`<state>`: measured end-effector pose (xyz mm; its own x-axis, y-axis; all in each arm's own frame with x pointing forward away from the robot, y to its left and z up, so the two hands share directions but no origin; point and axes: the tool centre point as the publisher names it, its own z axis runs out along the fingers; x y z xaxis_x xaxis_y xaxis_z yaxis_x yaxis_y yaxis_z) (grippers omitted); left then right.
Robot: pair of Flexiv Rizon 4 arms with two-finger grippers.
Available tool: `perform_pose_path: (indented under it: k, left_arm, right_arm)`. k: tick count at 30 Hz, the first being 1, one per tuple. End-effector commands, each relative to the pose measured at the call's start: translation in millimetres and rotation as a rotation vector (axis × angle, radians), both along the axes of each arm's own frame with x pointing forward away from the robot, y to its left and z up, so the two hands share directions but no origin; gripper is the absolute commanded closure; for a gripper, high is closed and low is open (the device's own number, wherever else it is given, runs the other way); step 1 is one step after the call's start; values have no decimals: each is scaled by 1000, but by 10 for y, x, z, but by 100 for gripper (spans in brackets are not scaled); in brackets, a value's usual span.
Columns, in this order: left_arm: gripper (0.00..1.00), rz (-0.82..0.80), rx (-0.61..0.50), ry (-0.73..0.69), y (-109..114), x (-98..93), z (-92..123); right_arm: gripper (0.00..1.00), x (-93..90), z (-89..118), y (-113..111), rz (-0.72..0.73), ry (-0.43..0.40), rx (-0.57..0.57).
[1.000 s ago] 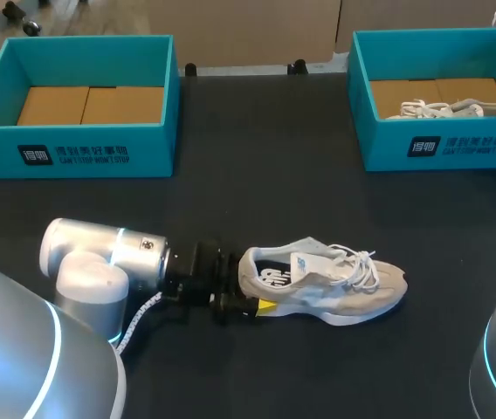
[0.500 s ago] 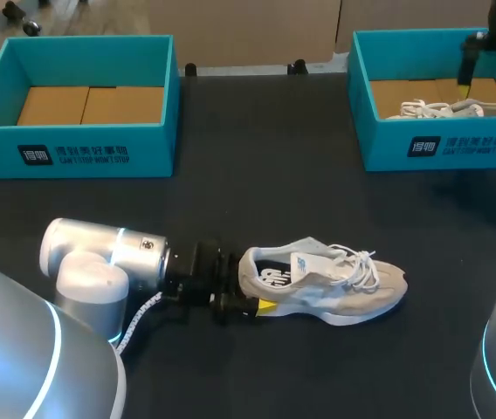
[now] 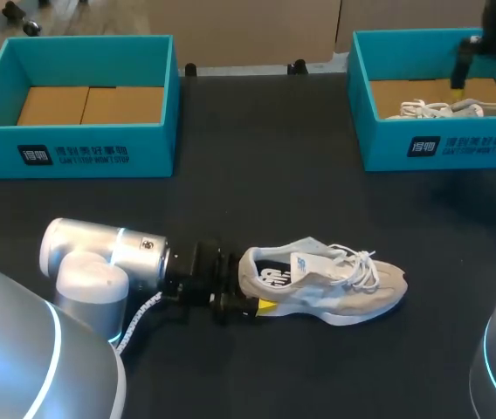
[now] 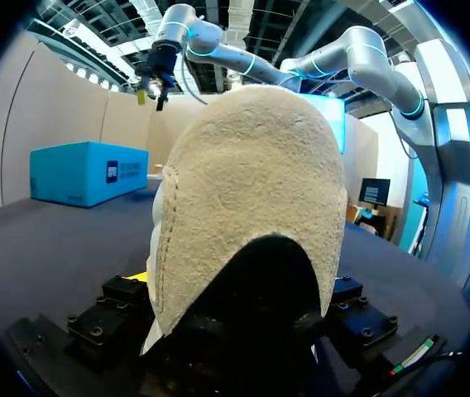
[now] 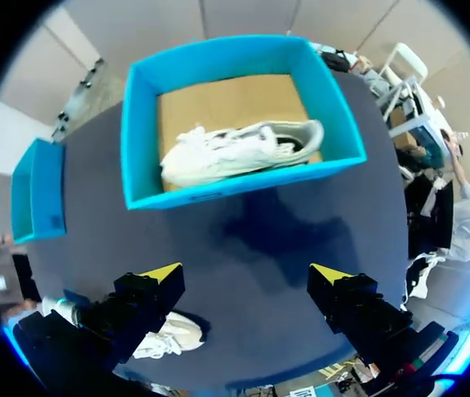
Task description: Take the shoe out of the shoebox, open the shoe tongue, remove and reinsert the insole, then place the shoe into the shoebox
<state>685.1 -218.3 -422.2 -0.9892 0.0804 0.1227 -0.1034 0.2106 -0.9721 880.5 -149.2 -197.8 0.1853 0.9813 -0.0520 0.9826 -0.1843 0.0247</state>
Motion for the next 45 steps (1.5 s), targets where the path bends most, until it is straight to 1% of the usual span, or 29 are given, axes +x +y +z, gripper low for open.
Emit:
perform_pose_path:
  k: [1, 3, 8, 11, 13, 14, 15, 28, 30, 31, 33, 37, 40, 43, 45]
  left_arm:
    - [100, 2, 1, 0, -15, -1, 1]
    - [100, 2, 1, 0, -15, -1, 1]
    - [100, 2, 1, 0, -15, -1, 1]
    - [100, 2, 1, 0, -15, -1, 1]
    - [100, 2, 1, 0, -15, -1, 1]
    - [100, 2, 1, 0, -15, -1, 1]
    - [100, 2, 1, 0, -15, -1, 1]
    - [100, 2, 1, 0, -15, -1, 1]
    - [100, 2, 1, 0, -15, -1, 1]
    - [100, 2, 1, 0, -15, -1, 1]
    - [100, 2, 1, 0, -15, -1, 1]
    - [100, 2, 1, 0, -15, -1, 1]
    - [100, 2, 1, 0, -15, -1, 1]
    - [100, 2, 1, 0, -15, -1, 1]
    - [100, 2, 1, 0, -15, -1, 1]
  right_arm:
    - [0, -296, -243, 621, 26, -27, -63]
    - [0, -464, -279, 849, 19, -23, -83]
    - [0, -915, -256, 1183, -32, -53, -74]
    - [0, -1154, -254, 1374, -68, -44, -29]
    - [0, -1254, -293, 1510, -88, -37, 31]
    - [0, -1271, -312, 1545, -100, -33, 50]
    - [0, -1275, -351, 1606, -78, -4, 66]
    - [0, -1275, -351, 1606, -78, -4, 66]
    - [0, -1332, -384, 1780, -99, -14, 38]
    - [0, -1375, -405, 1872, -100, -22, 40]
    - [0, -1470, -441, 2046, -97, -34, 6]
    - [0, -1667, -502, 2323, -85, -34, -15]
    - [0, -1806, -541, 2498, -68, -23, -18]
    - [0, -1910, -607, 2680, -34, -2, 14]
    - [0, -1910, -607, 2680, -34, -2, 14]
